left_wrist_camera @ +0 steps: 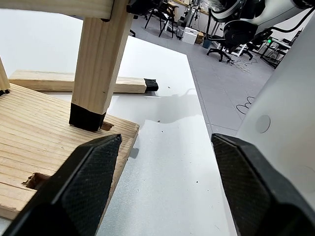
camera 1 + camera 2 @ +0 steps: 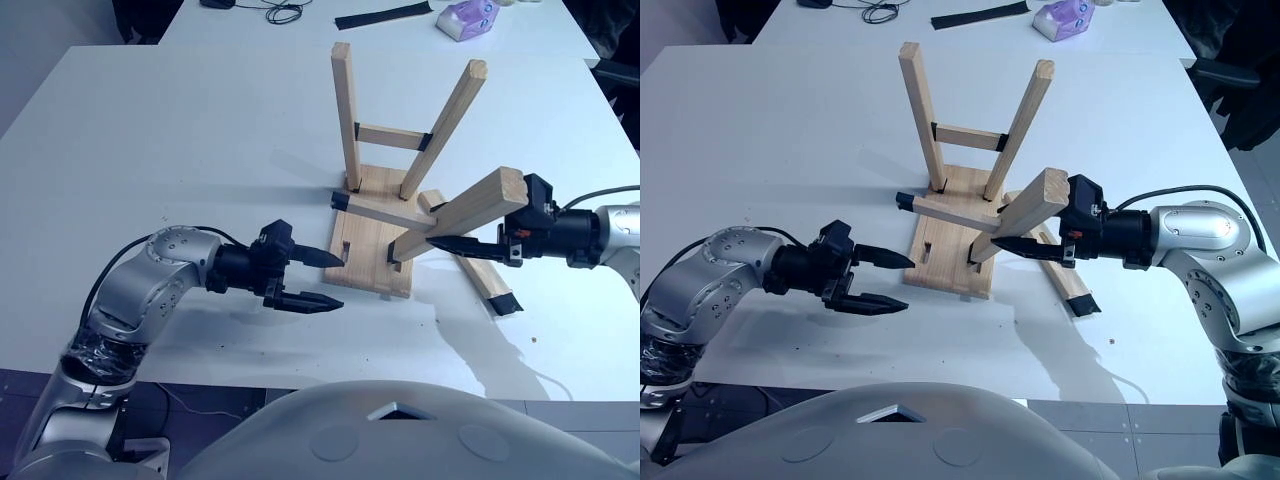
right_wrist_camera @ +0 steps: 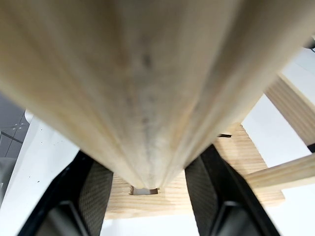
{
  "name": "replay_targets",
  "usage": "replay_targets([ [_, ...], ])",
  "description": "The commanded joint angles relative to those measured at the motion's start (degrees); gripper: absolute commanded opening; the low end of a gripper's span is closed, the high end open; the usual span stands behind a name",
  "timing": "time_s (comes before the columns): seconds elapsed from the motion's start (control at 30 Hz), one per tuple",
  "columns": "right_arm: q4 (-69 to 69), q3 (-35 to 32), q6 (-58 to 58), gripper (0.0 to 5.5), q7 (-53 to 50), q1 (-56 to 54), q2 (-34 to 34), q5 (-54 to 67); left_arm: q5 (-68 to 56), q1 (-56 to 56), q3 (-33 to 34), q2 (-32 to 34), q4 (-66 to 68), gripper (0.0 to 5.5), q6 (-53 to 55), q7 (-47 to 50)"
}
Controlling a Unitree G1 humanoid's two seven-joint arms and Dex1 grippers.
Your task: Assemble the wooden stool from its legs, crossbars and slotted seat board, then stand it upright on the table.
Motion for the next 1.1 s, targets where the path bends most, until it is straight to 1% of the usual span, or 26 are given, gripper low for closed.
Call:
replay_targets([
  [0.03, 0.6, 0.3, 2.2, 2.04, 0.8, 0.8, -2.8, -1.8, -0.3, 0.5, 1.0, 0.8, -0.8, 3.39, 0.3, 0.3],
  [0.4, -0.7, -0.7, 4.2, 2.04, 1.6, 0.3, -4.6, 0.3, -0.9, 1.9, 1.4, 0.1, -1.9, 3.39, 0.6, 2.1],
  [0.7, -1.7, -2.4, 6.2, 2.04, 0.9, -1.0, -4.2, 3.3, -1.2, 1.8, 1.7, 0.2, -1.9, 3.39, 0.8, 2.4],
  [1.1, -0.2, -2.3, 4.7, 2.04, 2.5, 0.4, -4.9, 0.6, -1.6, 1.6, 1.7, -0.1, -1.9, 3.39, 1.1, 2.8],
])
